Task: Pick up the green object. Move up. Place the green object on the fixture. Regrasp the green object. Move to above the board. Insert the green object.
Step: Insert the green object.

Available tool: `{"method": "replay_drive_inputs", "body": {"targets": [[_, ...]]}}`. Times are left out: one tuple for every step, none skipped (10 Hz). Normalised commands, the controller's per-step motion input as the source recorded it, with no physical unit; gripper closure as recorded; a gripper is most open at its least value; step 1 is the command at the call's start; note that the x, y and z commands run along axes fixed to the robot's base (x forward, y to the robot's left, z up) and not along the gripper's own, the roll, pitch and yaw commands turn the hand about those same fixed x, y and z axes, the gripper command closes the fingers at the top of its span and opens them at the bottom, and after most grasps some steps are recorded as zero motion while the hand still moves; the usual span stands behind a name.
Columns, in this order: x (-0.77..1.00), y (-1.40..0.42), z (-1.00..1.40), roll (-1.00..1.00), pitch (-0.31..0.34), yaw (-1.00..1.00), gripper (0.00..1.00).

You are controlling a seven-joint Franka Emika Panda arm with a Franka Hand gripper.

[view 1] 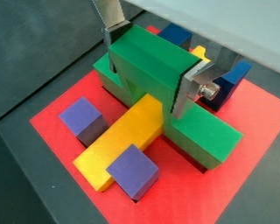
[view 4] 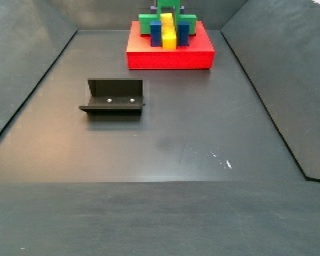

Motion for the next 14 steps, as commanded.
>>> {"method": "replay_drive_inputs", "body": {"targets": [[0.0, 0.0, -0.09, -0.01, 0.0, 0.0, 1.0], [0.0, 0.0, -0.12, -0.03, 0.0, 0.0, 1.0], [0.01, 0.0, -0.1, -0.07, 0.0, 0.0, 1.0], [0.15, 0.02, 0.0, -0.05, 0.0, 0.0, 1.0], [0.04, 0.03, 0.0, -0.09, 0.003, -0.01, 1.0], [0.02, 0.07, -0.08, -0.21, 0.0, -0.03, 1.0], [0.16, 0.07, -0.09, -0.23, 0.016, -0.07, 1.0], [0.18, 0.03, -0.13, -0.25, 0.029, -0.09, 1.0], [0.25, 0.0, -0.21, -0.22, 0.079, -0.19, 1.0], [0.21, 0.0, -0.2, -0.2, 0.114, -0.27, 1.0], [0.05, 0.0, -0.14, -0.25, 0.084, -0.3, 1.0], [0.03, 0.0, -0.07, -0.27, 0.06, -0.29, 1.0], [0.03, 0.0, -0.07, -0.28, 0.054, -0.26, 1.0], [0.0, 0.0, -0.06, -0.29, 0.041, -0.21, 1.0]]}}
